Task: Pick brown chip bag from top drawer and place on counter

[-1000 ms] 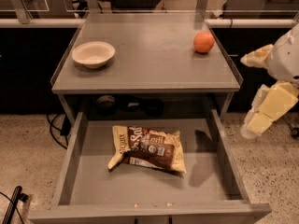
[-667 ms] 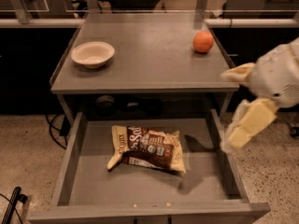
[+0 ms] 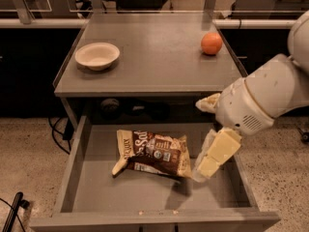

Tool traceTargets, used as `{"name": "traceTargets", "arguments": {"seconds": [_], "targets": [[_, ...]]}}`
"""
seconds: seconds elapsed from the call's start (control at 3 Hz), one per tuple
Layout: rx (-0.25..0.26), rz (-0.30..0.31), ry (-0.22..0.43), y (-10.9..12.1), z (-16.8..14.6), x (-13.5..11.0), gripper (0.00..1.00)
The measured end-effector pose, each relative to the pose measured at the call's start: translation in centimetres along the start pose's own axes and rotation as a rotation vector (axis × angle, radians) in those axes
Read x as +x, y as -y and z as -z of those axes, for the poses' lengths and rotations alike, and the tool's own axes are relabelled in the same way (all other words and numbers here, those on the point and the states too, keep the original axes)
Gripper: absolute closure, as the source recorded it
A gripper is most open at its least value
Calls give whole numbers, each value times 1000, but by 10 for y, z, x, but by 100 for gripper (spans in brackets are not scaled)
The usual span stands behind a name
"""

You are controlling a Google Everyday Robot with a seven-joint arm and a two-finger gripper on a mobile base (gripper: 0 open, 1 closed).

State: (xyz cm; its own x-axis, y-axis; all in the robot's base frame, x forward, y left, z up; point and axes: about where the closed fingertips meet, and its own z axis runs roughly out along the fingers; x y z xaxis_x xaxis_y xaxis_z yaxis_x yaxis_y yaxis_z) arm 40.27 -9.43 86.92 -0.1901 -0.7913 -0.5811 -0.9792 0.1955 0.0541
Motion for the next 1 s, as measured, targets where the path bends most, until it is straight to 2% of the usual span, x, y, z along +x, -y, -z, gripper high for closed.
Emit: {"name": "traceTargets", "arguments": {"seconds": [0.33,0.67,1.0], "targets": [[-23,-32,-21,12,-44,3,0],[-23,-32,-21,12,-44,3,0],[10,-102,-6,15,-48,17,0]]}}
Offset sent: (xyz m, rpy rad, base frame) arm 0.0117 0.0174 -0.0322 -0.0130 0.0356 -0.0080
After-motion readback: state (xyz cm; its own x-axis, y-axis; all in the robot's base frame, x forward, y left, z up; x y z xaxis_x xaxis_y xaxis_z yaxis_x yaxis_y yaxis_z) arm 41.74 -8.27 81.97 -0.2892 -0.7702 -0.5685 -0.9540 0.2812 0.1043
